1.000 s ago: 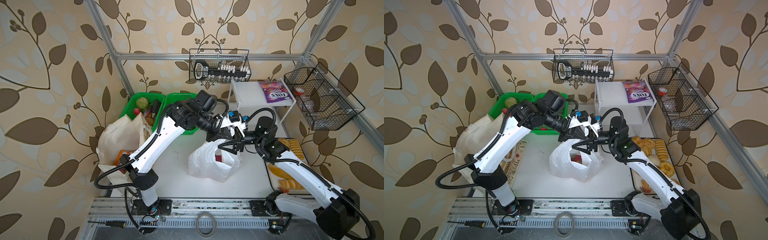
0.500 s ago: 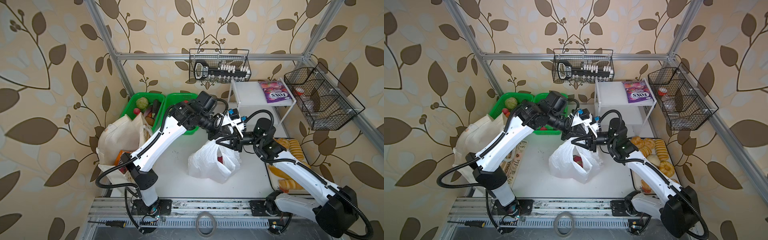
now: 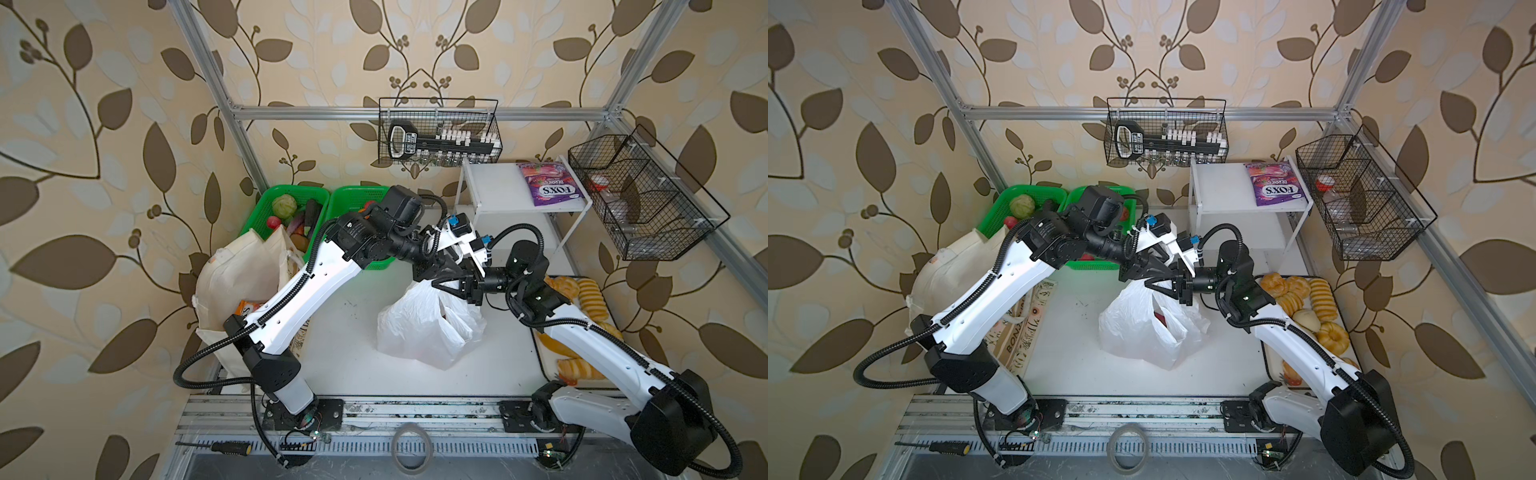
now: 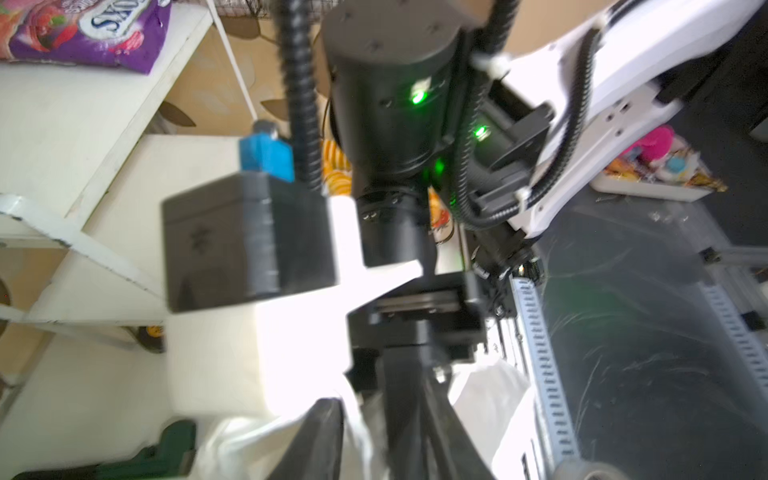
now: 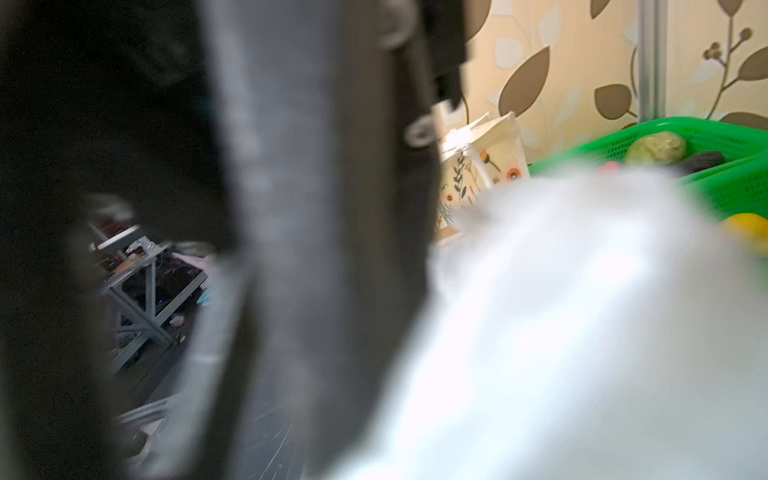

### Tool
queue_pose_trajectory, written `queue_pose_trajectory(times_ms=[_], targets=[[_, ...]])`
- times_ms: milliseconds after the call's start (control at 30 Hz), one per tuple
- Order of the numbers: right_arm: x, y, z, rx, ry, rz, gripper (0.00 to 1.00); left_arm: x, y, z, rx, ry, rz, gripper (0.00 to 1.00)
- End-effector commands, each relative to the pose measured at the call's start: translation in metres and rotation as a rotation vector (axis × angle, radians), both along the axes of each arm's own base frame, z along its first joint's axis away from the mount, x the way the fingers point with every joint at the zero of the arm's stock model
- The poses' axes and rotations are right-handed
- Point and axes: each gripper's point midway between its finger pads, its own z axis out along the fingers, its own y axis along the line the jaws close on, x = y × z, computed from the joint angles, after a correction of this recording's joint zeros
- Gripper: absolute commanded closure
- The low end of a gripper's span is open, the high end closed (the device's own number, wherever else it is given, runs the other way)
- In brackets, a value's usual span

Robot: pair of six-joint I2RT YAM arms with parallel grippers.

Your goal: Place the mixed food into the grocery bags and tie them

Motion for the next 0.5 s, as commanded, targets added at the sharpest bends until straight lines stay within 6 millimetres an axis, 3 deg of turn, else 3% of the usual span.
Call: queue_pose_trajectory(times_ms=[0,200,467], targets=[[0.006,-0.002,0.000,0.007,0.008,-0.038,0.98,-0.025,0.002,0.030,-0.106,-0.036,-0.067,0.61],[0.006,-0.003,0.002,0.012,-0.002,-0.047,0.98,-0.018,0.008,0.030,-0.103,-0.057,0.006,0.38],[0.006,-0.005,0.005,0.016,-0.013,-0.053,0.97,0.003,0.042,0.034,-0.177,-0.180,0.268,0.23]])
